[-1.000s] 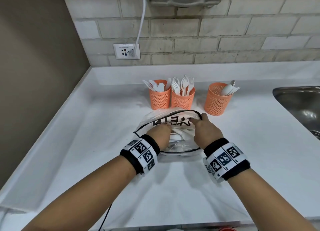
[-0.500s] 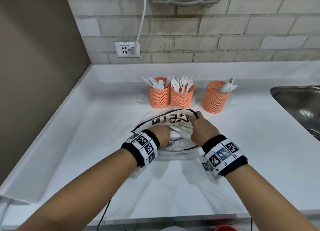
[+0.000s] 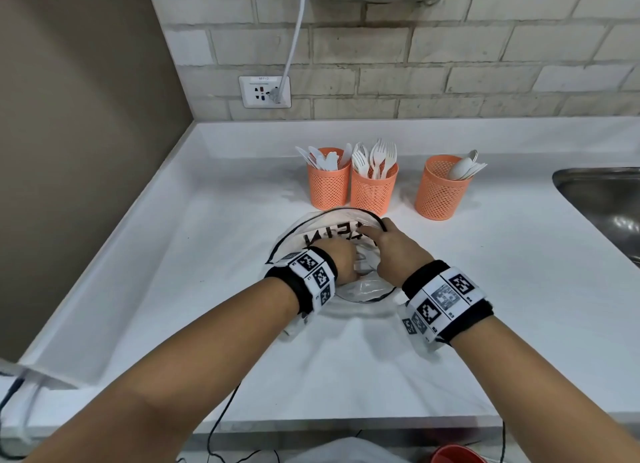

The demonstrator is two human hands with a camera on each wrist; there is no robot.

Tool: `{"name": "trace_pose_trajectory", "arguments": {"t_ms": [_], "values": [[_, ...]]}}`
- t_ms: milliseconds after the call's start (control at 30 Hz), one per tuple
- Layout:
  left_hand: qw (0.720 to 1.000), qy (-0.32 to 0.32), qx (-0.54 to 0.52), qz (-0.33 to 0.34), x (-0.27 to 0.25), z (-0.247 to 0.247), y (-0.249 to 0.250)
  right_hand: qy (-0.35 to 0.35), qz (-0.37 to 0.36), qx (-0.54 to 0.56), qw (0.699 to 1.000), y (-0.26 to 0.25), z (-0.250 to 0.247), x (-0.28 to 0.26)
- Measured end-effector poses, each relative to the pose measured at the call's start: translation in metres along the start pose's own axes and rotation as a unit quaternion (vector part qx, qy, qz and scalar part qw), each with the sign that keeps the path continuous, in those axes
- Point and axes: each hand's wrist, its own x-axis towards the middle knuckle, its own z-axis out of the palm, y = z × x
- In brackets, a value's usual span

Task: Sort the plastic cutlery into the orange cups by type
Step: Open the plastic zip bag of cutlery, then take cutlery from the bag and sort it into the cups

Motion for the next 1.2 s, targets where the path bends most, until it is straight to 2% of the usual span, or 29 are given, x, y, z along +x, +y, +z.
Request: {"name": "trace_pose_trajectory", "arguments": {"t_ms": [100, 267, 400, 500, 700, 800, 967, 1200], "values": [[0.999, -0.013, 0.052, 0.004, 0.002, -0.001, 0.004, -0.008, 0.003, -0.008, 1.0, -0.001, -0.001, -0.002], [0.993, 0.032, 0.116, 0.004, -0.005, -0.007, -0.009, -0.01, 0.038, -0.042, 0.998, 0.005, -0.001, -0.001], [0.996, 0.012, 0.084, 0.008, -0.011, -0.011, -0.021, 0.006, 0.072, -0.04, 0.997, 0.001, 0.0, 0.0], [0.999, -0.003, 0.05, 0.013, -0.014, -0.005, -0.026, 0.009, 0.062, -0.018, 0.998, -0.001, 0.005, 0.001], [0.998, 0.027, 0.003, 0.049, -0.017, 0.003, -0.029, 0.014, 0.046, 0.03, 0.998, -0.001, 0.009, 0.0], [0.999, 0.016, 0.008, 0.04, -0.016, -0.004, -0.034, 0.02, 0.048, 0.014, 0.999, -0.002, 0.006, -0.002], [0.998, 0.037, -0.04, 0.019, -0.016, -0.007, -0.046, 0.034, 0.063, 0.004, 0.997, -0.004, 0.004, -0.002], [0.991, 0.066, -0.108, 0.039, -0.024, -0.009, -0.049, 0.011, 0.058, 0.0, 0.998, -0.006, 0.003, -0.001]]}}
